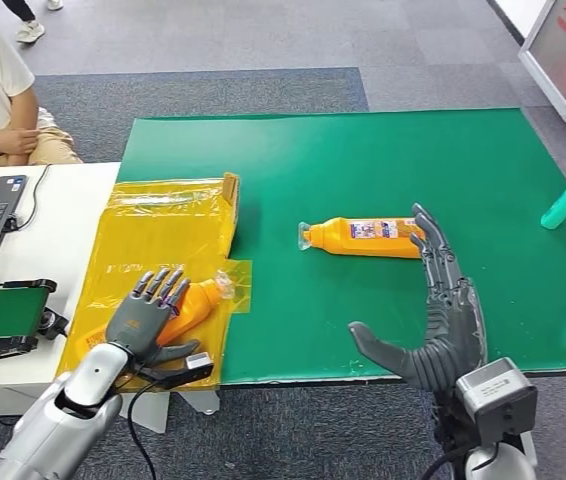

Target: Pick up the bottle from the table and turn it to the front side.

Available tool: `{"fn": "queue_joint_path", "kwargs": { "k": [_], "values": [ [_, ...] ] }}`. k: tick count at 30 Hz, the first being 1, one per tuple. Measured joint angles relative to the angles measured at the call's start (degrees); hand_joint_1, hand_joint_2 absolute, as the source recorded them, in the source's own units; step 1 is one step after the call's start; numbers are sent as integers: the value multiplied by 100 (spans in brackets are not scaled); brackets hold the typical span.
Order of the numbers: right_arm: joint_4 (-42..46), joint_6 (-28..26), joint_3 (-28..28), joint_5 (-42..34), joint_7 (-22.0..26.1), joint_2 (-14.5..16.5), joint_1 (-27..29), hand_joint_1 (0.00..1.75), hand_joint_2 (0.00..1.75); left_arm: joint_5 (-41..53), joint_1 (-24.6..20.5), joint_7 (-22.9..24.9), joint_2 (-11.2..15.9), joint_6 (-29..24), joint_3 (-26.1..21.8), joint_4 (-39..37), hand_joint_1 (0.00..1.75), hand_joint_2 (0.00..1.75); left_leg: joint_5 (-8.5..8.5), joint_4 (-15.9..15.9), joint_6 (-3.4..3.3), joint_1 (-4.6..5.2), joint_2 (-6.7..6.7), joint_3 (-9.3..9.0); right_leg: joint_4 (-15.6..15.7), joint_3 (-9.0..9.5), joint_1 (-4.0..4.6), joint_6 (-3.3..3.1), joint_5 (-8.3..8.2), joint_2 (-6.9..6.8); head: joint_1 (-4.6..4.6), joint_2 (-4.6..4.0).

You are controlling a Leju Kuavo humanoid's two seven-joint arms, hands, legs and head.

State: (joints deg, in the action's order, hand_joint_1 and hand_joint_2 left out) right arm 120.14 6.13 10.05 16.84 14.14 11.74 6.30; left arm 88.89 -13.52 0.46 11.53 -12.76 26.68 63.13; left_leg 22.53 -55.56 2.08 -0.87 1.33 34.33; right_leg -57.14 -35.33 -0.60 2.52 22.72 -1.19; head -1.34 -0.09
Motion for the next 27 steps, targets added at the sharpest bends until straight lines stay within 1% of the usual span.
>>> {"fn": "queue_joint_path", "kwargs": {
  "k": [5,9,14,18,21,23,24,25,27],
  "values": [
    [-79,24,1,-74,31,-23,-19,0,175,2,-222,296,570,64,740,-1,0,0,-1,0,1,-1,0,-4,-1,4,1,-1,0,0,0,0],
    [-127,45,2,-122,78,-45,-16,0,175,2,-384,431,917,97,1182,-1,0,0,0,1,2,-2,0,-11,-2,10,2,-3,2,0,0,0],
    [-162,44,3,-165,149,-79,2,0,175,2,-470,615,1180,115,1472,23,0,0,0,1,2,-2,0,-18,-2,17,2,-4,2,0,0,0],
    [-161,13,3,-172,172,-103,48,0,175,2,-439,793,1268,96,1525,97,0,0,0,1,2,-2,0,-20,-2,19,2,-4,1,0,0,0],
    [-146,-22,-1,-140,167,-109,95,0,175,2,-333,823,1238,-15,1420,191,0,0,0,1,2,-2,0,-20,-2,17,1,-4,1,0,1,0],
    [-110,-54,-6,-70,135,-109,114,0,175,-30,-201,720,1098,-112,1182,288,0,0,0,0,2,-1,0,-20,-1,14,0,-4,1,0,0,0],
    [-81,-73,-9,-21,107,-109,129,0,175,-78,-106,597,970,-154,989,362,0,0,0,0,1,1,0,-19,-1,13,-2,-3,1,0,0,0],
    [-46,-91,-11,32,74,-109,151,0,175,-150,6,429,785,-187,741,466,0,0,0,0,0,4,0,-18,0,11,-4,-1,1,0,0,0],
    [42,-110,-15,148,-9,-108,199,0,175,-308,252,8,282,-139,51,778,0,0,1,0,-5,9,0,-12,1,9,-8,4,2,-1,-1,0]
  ]
}}
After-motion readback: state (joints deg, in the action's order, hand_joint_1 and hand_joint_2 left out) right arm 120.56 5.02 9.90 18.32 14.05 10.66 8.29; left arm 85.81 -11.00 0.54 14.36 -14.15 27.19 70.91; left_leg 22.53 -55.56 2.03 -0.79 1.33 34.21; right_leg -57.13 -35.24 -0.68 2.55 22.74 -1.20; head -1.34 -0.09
